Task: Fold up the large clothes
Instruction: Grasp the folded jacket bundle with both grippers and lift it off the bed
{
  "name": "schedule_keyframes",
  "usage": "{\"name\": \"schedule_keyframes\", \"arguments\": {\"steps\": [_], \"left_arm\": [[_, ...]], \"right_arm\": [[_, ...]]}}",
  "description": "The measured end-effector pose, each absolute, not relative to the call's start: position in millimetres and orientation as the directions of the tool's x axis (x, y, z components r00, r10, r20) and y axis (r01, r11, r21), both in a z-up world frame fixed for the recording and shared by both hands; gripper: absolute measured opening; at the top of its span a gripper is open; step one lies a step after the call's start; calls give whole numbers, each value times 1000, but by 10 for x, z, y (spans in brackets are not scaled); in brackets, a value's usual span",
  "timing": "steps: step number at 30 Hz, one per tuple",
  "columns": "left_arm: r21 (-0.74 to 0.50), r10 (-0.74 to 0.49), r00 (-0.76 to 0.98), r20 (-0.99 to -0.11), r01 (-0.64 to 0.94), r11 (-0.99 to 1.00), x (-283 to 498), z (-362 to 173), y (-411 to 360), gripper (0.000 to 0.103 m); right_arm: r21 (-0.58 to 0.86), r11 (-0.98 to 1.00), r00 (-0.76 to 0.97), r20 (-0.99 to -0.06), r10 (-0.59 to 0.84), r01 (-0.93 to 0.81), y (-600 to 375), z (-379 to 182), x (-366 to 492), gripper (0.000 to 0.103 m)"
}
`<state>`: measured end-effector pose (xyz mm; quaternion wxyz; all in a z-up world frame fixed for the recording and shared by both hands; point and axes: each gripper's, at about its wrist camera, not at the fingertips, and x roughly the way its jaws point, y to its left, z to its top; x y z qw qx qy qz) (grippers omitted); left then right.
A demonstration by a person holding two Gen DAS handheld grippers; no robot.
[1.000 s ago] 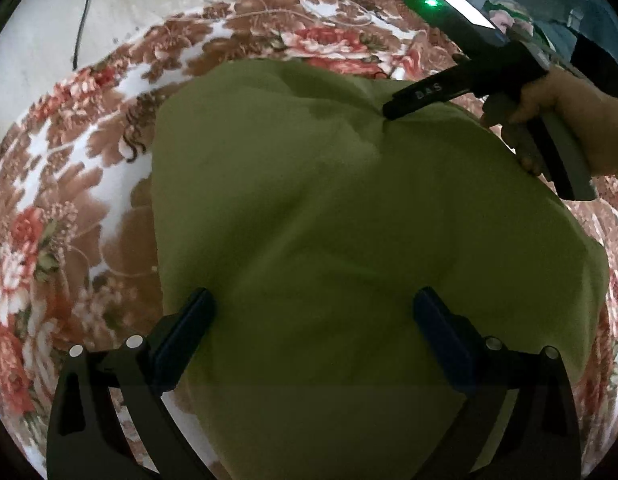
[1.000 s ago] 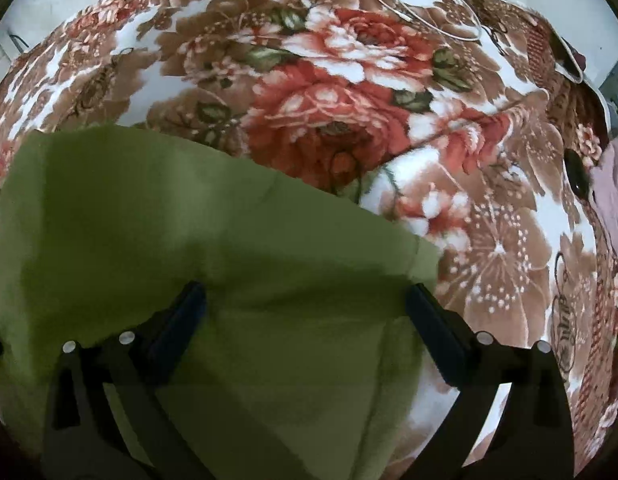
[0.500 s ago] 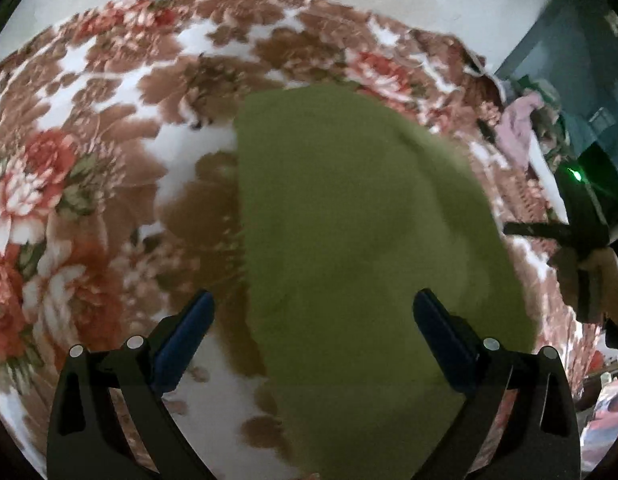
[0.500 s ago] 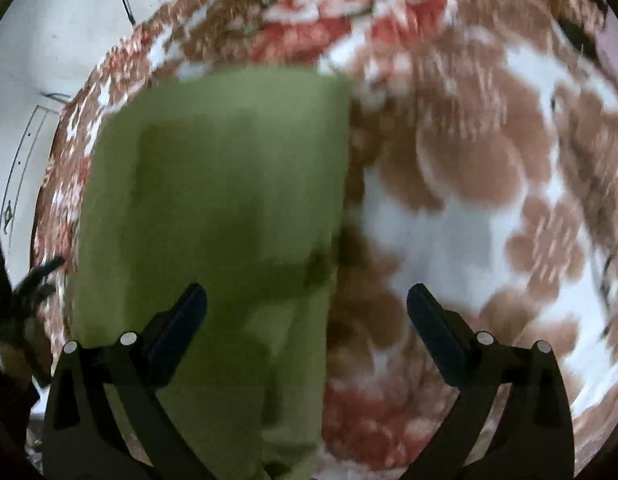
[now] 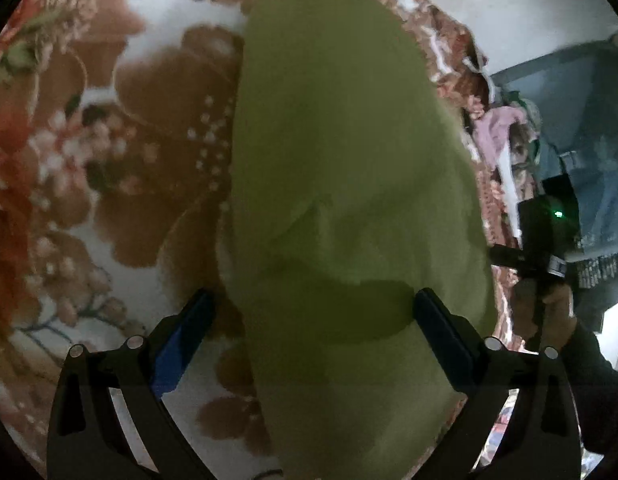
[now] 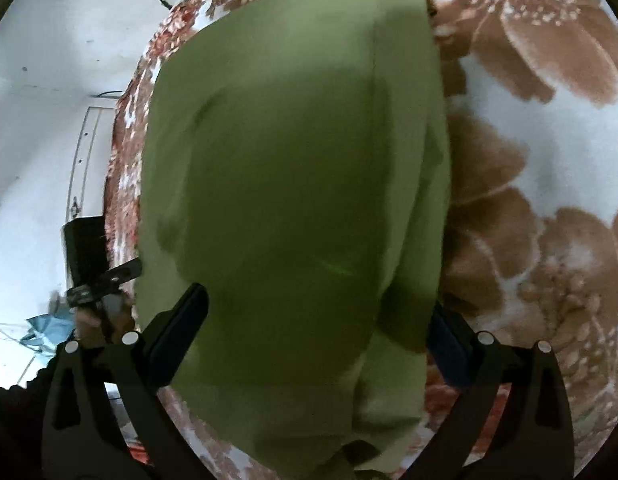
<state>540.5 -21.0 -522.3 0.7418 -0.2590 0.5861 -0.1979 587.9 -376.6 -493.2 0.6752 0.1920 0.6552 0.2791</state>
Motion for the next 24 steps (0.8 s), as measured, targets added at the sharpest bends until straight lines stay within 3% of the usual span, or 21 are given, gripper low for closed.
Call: {"name": "schedule_keyframes", "arguments": {"steps": [4,7,11,14,15,16,18,19,24], "left_arm": [[-646,-618,238,-749,-54,762,5434,-5255,-235,97],[-724,-707,237,-667,16,689,5413,-5041,-338,97],[-627,-623,205,-755,50,777,5406,-5098,-523,98],[-684,-672,192,-715,6,730,5446,-5295,-452,99],[-690,-680,186,-709,19,724,5466,-5279,-461,94],[-695,-692,174,-700,57,717,5473,-5229,-493,82],[-688,-691,168,-703,86,721,5470,-5139,-523,72],[-686,-691,171,-702,97,721,5464,-5091,-534,66],[-707,-698,159,-698,5,707,5547,-5313,-529,63]], "right_arm": [[650,750,-28,-758,652,-123,-3668,-4867,5942,98],[646,740,-46,-758,651,-186,-3570,-4760,5920,99],[660,742,-71,-751,657,-114,-3512,-5105,5975,99],[688,723,-61,-726,685,-64,-3486,-5178,6022,98],[703,709,-63,-711,700,-56,-3482,-5152,6021,95],[720,691,-73,-693,717,-55,-3466,-5089,6007,75],[701,710,-90,-713,695,-71,-3453,-5012,5967,61],[705,706,-93,-709,699,-70,-3445,-5000,5956,61],[731,683,-77,-681,728,-6,-3382,-5302,5962,64]]}}
